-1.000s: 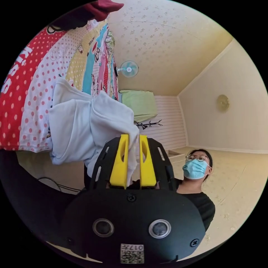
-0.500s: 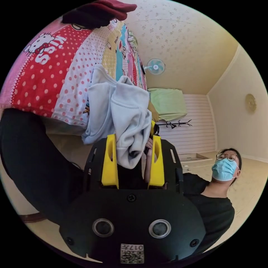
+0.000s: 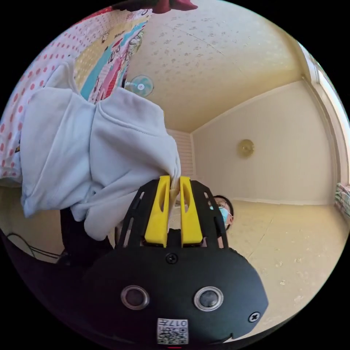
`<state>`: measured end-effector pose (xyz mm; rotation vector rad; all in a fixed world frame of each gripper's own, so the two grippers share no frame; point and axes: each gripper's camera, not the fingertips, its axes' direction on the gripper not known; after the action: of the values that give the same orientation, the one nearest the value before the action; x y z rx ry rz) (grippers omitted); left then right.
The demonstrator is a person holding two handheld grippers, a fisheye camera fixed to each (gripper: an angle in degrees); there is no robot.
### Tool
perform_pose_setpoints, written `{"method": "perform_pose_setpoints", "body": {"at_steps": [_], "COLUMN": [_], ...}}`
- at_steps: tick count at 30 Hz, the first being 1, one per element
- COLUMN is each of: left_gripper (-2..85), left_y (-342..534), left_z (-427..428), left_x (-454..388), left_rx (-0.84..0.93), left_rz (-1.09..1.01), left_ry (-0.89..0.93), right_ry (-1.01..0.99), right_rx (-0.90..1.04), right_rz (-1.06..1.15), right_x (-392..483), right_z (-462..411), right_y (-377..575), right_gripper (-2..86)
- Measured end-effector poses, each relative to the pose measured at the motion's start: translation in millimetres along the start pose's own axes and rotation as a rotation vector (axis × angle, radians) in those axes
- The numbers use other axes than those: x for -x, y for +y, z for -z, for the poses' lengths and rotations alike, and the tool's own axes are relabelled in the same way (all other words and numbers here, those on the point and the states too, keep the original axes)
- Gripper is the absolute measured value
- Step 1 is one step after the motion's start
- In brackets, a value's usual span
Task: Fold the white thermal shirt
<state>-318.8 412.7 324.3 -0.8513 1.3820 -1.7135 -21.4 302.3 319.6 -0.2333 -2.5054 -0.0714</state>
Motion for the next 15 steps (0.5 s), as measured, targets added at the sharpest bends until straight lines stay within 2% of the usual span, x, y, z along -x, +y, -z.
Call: {"method": "perform_pose_setpoints", "body": {"at_steps": [1, 5, 8, 10, 15], "left_gripper": [4.9, 4.5, 4.5, 4.3, 4.2], "left_y": [0, 5, 24, 36, 65], "left_z": [1, -19, -42, -53, -97], "left_x": [-8, -92, -147, -166, -185], "left_rx": [0.013, 0.233, 0.373, 0.432, 0.666], "left_rz": [-0.042, -0.434, -0.680, -0.777, -0.908], "left_ry": [-0.001, -0.031, -0.004, 0.103, 0.535], "right_ry": [0.005, 0.031, -0.066, -0.082, -0.024], "right_rx": [0.042, 0.156, 0.094, -0.004, -0.058], "right_rz": [0.061, 0.222, 0.341, 0.359, 0.464], "right_x": [19, 70, 98, 108, 140], "right_z": [-9, -30, -27, -22, -36], "right_y": [-2, -9, -15, -22, -43], "right_gripper": [2.1, 1.7, 1.6, 1.8, 4.0]}}
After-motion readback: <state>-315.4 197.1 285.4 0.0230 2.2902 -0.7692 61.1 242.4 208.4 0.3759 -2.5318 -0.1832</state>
